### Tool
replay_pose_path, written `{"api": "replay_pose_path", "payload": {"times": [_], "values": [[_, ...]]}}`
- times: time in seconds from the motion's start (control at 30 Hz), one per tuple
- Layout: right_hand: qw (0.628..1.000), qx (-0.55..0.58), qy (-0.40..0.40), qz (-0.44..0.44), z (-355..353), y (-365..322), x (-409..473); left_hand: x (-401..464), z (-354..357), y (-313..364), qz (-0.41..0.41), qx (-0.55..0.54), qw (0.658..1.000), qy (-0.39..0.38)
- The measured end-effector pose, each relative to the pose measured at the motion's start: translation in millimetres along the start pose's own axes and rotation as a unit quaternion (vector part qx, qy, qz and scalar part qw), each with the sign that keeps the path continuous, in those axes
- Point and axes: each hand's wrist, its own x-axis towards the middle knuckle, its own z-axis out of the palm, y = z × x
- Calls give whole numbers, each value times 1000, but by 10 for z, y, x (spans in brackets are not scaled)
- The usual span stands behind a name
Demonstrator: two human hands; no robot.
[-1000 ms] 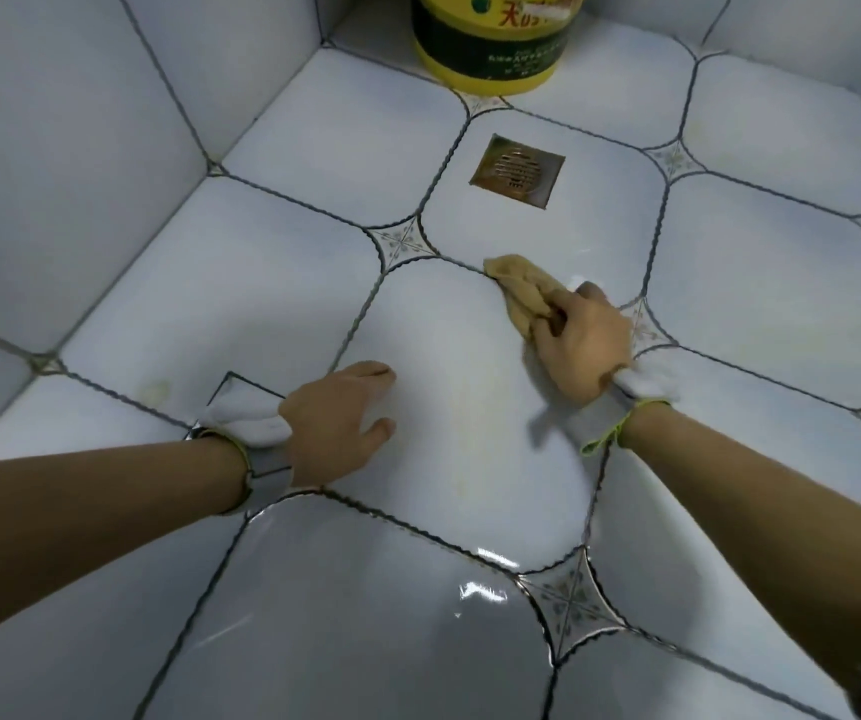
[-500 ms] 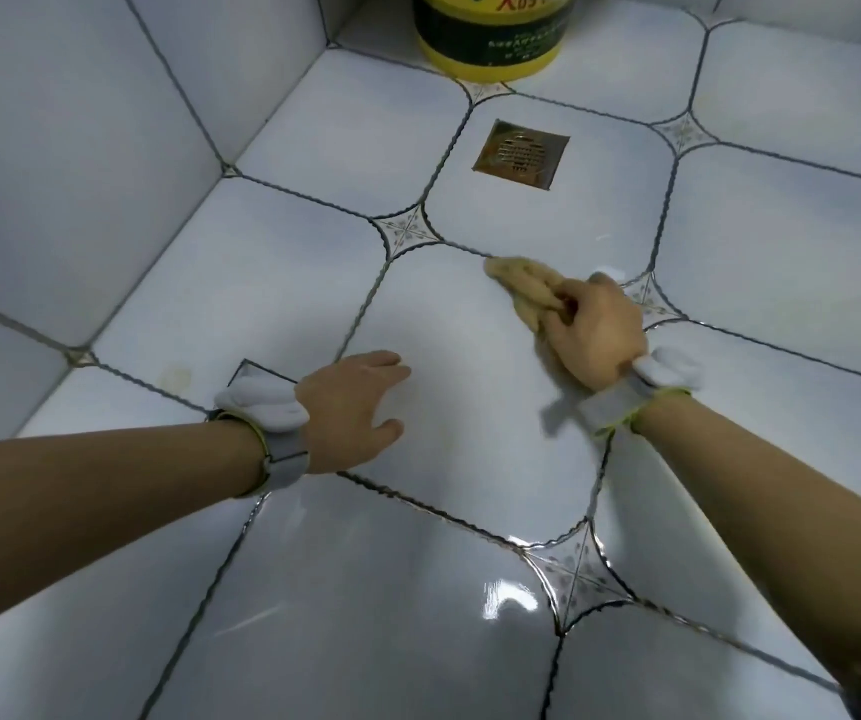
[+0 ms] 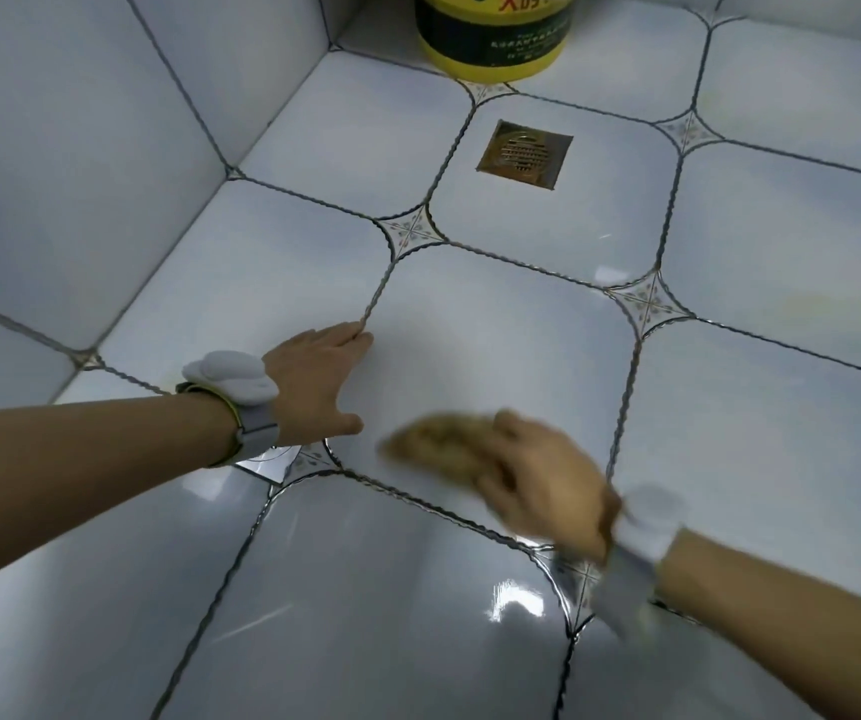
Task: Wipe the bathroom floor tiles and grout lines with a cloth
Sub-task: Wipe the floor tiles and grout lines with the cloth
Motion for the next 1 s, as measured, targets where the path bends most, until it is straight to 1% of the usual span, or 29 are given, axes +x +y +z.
{"api": "replay_pose_path", "payload": {"times": [0.03,0.07,0.1,0.17,0.2,0.23,0.27,0.3,0.33,0.4,0.43,0.5,0.53,0.57,0.6,0.67,0.73,0.77,0.8,0.83,0.87,0.93,1.0], "values": [[997,-20,56,40,-74,146,209,4,-3,-15,-1,-6,1000,6],[987,-41,111,106,-179,338,461,23,-25,-40,-4,-11,1000,14],[970,-59,151,183,-292,507,701,27,-39,-65,-11,-16,1000,19],[930,-81,195,300,-476,696,1102,33,-69,-116,-33,-18,999,24],[917,-87,202,333,-504,700,1240,29,-77,-141,-47,-18,998,27],[914,-89,198,343,-488,646,1339,27,-85,-169,-60,-20,997,33],[922,-87,186,327,-444,539,1399,31,-97,-195,-68,-23,996,43],[938,-83,167,291,-356,391,1419,38,-120,-219,-73,-26,996,52],[957,-74,142,242,-238,205,1395,49,-148,-240,-79,-31,995,61],[990,-39,77,114,33,-170,1220,79,-196,-281,-99,-56,991,78],[998,-11,40,48,161,-329,1087,108,-208,-295,-104,-64,989,82],[997,14,-38,-62,301,-543,784,149,-208,-291,-107,-72,989,74],[995,14,-55,-80,320,-530,703,167,-191,-271,-101,-75,990,69],[996,19,-43,-72,294,-435,706,176,-173,-237,-94,-78,990,68],[999,14,-10,-44,223,-307,797,188,-154,-195,-86,-81,990,72],[995,-9,90,46,7,34,1103,204,-127,-77,-74,-90,990,78],[970,-32,173,169,-295,438,1359,252,-113,29,-58,-93,991,80],[957,-41,191,213,-409,594,1413,282,-106,68,-53,-95,991,79],[951,-51,196,235,-468,665,1411,303,-107,91,-51,-98,991,74],[949,-59,194,243,-476,689,1316,338,-100,139,-43,-101,992,69],[952,-64,191,232,-454,653,1160,374,-90,189,-36,-103,992,69],[975,-42,160,151,-314,480,678,408,-73,283,-15,-106,992,71],[996,-5,67,51,-169,261,49,412,-42,374,31,-97,993,57]]}}
